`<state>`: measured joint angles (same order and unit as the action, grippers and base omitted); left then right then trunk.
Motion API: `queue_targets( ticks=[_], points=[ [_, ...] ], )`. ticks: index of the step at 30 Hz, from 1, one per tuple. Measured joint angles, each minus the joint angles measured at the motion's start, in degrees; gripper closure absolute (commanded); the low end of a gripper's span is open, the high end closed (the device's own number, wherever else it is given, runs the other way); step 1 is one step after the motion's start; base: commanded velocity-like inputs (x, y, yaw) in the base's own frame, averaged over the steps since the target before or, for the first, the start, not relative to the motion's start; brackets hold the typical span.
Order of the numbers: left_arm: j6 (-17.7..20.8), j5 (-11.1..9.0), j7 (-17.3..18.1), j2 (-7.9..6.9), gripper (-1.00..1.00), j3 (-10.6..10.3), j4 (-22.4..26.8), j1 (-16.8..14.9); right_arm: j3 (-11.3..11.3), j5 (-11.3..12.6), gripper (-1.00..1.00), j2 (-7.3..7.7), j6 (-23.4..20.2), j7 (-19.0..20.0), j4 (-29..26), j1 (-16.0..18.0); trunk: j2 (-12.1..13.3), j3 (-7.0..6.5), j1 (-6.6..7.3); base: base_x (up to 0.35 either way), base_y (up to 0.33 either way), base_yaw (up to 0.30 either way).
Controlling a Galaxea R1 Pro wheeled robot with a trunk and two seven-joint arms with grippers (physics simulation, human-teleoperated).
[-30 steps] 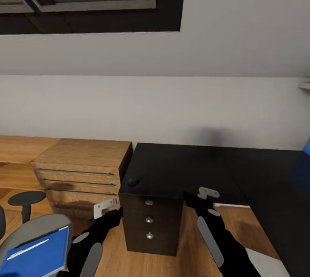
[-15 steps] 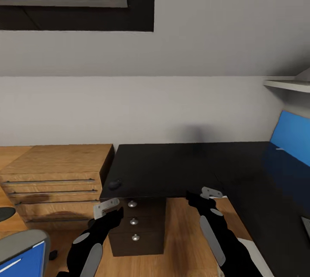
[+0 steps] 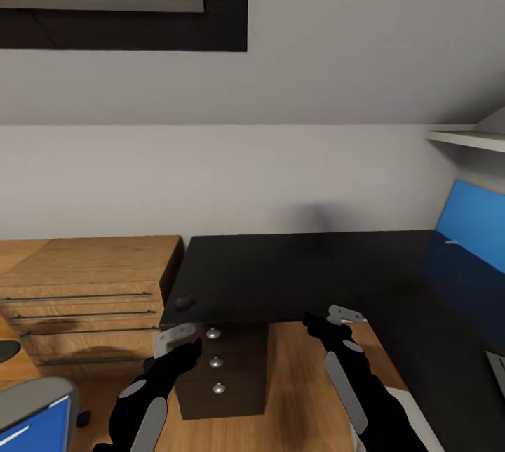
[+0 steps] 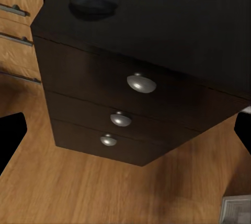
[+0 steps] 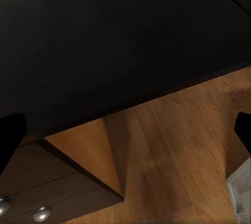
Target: In the bedroom, organize the workspace by keeping the computer under the desk, ensuring the monitor is on the desk, placing the keyboard on the desk next to the monitor, placing the mouse on the desk next to the keyboard, moving the folder from the swivel chair onto the desk next to the mouse, stacking the notebook on top of the folder with the pen on top of the notebook, and positioning the swivel chair next to the desk.
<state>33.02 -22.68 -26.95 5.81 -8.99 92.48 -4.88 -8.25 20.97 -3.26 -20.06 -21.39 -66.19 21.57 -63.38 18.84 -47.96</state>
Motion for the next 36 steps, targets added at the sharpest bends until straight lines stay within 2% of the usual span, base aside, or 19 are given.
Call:
queue_targets(
  ticks=[7, 16, 31, 36],
  points=[
    [0.0, 0.0, 0.0, 0.0, -1.0, -0.01, 0.0, -0.01, 0.02, 0.06, -1.0, -0.01, 0.0, -0.02, -0.03, -0.01, 0.0, -0.36, 0.0, 0.0, 0.0, -0.17],
    [0.0, -0.01, 0.0, 0.0, -1.0, 0.0, 0.01, 0.0, -0.01, 0.03, -1.0, -0.09, 0.0, -0.02, 0.06, 0.0, 0.0, -0.42, 0.0, 0.0, 0.0, -0.016],
    [0.0, 0.0, 0.0, 0.0, -1.0, -0.01, -0.02, -0.01, 0.35, 0.14, -1.0, 0.01, -0.01, -0.02, 0.23, -0.01, 0.0, -0.87, 0.0, 0.0, 0.0, -0.228],
    [0.0, 0.0, 0.0, 0.01, -1.0, -0.01, 0.01, -0.01, 1.91, 0.09, -1.0, 0.0, -0.01, -0.01, 0.24, -0.01, 0.0, -1.04, 0.0, 0.0, 0.0, -0.25]
  ],
)
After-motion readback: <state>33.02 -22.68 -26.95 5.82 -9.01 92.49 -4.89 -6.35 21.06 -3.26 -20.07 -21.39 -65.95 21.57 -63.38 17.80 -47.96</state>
